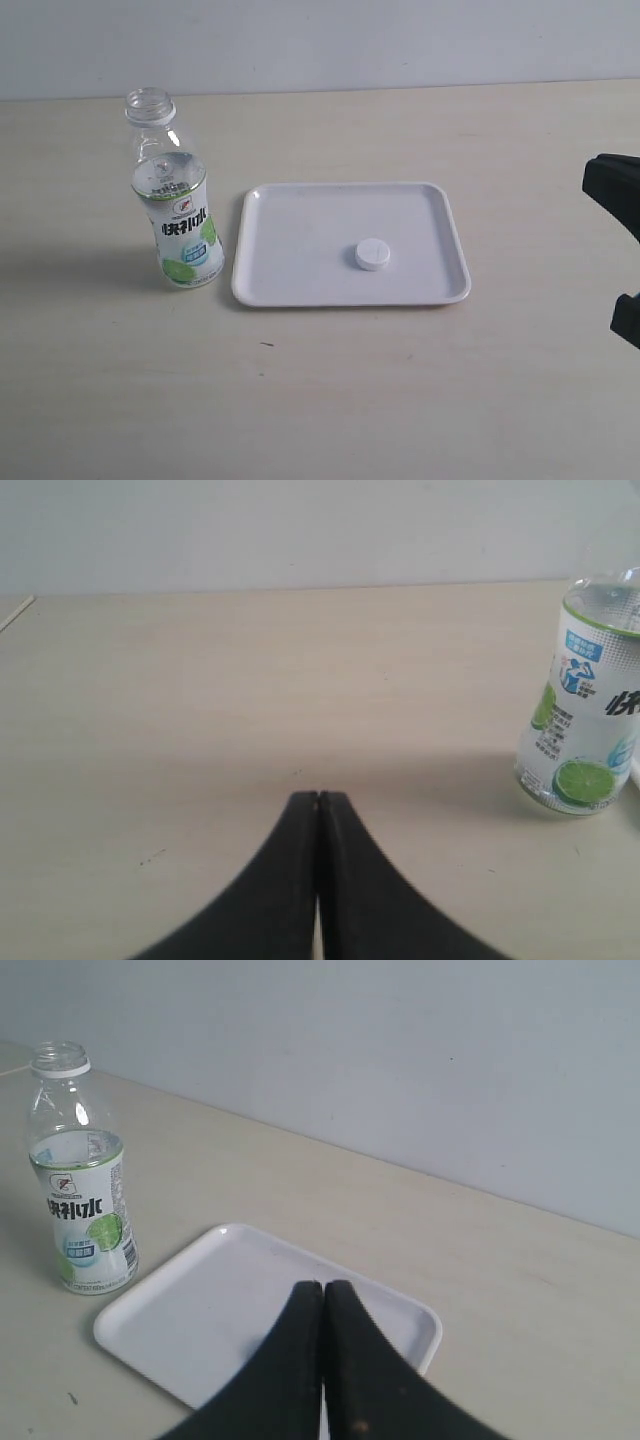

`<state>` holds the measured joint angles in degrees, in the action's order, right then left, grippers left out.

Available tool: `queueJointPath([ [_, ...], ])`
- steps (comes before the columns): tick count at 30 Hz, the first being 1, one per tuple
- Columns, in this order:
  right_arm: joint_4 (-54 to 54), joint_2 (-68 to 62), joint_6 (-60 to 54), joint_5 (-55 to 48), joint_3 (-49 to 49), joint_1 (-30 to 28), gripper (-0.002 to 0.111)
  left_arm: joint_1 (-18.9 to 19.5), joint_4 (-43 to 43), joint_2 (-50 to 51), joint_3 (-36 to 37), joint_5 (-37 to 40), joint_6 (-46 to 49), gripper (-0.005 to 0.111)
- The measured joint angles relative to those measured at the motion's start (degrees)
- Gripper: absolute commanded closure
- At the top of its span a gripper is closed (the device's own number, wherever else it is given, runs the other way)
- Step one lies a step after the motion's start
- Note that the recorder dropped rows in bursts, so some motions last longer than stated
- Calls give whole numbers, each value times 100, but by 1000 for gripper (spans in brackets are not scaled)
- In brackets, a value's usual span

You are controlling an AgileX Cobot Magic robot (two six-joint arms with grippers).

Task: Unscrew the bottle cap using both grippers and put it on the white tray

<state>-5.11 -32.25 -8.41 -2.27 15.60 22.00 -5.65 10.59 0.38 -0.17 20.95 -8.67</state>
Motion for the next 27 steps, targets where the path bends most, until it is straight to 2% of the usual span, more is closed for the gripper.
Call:
queueJointPath([
  [18, 0, 66, 0, -25, 0, -13, 108, 0, 0, 0, 0, 0, 0, 107],
  [20, 0, 330, 0, -100, 0, -202, 108, 0, 0, 0, 0, 0, 0, 107],
  [25, -52, 1638, 112, -483, 0, -1393, 108, 0, 0, 0, 0, 0, 10, 107],
  [27, -66, 1900, 248, -527, 0, -1543, 108, 0, 0, 0, 0, 0, 10, 107],
])
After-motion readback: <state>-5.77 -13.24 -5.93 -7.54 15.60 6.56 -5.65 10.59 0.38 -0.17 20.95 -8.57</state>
